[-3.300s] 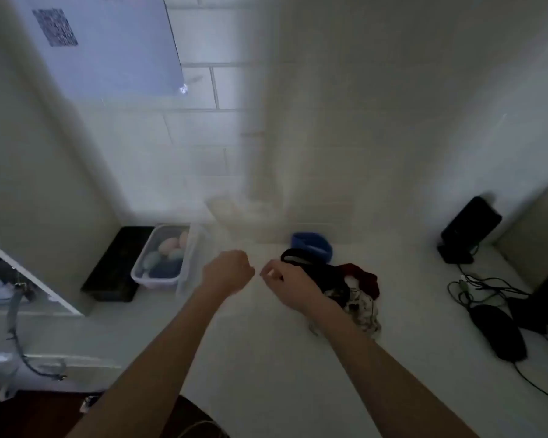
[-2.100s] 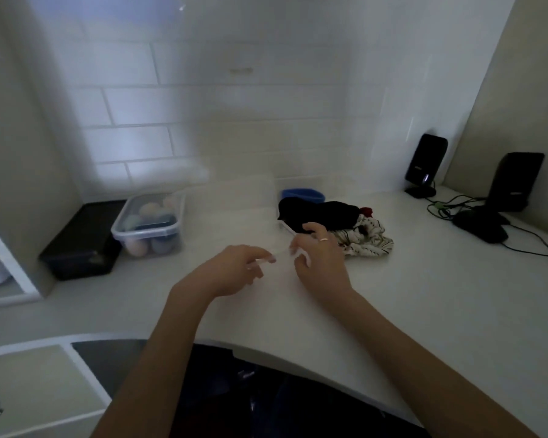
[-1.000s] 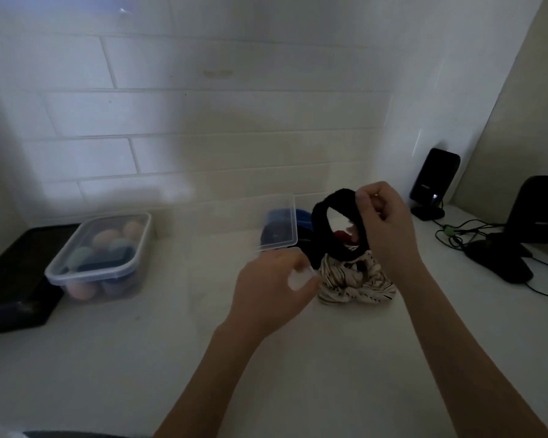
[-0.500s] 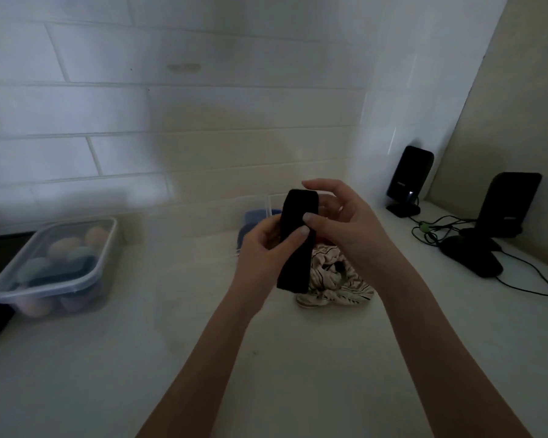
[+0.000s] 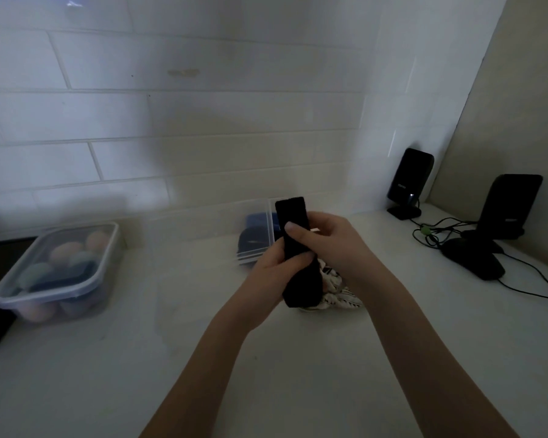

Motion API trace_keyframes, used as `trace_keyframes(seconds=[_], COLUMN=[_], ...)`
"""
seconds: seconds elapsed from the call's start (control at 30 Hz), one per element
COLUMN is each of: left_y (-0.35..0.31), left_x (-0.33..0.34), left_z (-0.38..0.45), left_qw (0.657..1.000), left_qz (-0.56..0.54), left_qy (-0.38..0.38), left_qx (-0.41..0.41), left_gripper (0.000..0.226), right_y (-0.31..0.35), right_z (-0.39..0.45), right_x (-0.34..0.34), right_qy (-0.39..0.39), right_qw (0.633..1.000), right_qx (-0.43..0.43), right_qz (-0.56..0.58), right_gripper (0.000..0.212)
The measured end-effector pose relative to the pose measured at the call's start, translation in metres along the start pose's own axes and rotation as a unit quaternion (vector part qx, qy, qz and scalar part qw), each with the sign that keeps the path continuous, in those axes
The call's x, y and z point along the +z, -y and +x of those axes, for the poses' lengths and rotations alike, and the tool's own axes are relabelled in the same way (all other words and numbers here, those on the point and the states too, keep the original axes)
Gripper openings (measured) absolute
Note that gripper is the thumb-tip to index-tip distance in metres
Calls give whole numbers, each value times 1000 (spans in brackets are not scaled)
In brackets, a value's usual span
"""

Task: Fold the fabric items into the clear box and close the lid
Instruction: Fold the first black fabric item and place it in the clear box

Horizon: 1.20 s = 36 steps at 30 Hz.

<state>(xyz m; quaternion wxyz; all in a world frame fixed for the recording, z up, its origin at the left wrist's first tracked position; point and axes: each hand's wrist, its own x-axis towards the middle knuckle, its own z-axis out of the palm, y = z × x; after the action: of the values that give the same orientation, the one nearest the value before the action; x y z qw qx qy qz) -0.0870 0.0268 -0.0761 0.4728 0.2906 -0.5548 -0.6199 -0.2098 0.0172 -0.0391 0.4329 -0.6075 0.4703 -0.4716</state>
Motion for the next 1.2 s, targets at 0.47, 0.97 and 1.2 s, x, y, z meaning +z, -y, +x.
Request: trace_keyframes(seconds=[0.47, 0.97, 1.2], left_y=[4, -7, -9], left_x=[0, -13, -10], left_z=[3, 2, -1], left_qw=[998, 959, 980], left_qz=[-9, -280, -190], left_qy=[-43, -5, 30], left_qx=[41, -43, -44], left_gripper=[24, 35, 42], right_y=[4, 3, -4], right_z=[-3, -4, -2], right_x=[-8, -8, -7], right_qy=[44, 57, 25], right_qw=[999, 985, 968], right_qx=[-9, -145, -175], right_qz=[18, -75, -180], right_gripper=[24, 42, 46])
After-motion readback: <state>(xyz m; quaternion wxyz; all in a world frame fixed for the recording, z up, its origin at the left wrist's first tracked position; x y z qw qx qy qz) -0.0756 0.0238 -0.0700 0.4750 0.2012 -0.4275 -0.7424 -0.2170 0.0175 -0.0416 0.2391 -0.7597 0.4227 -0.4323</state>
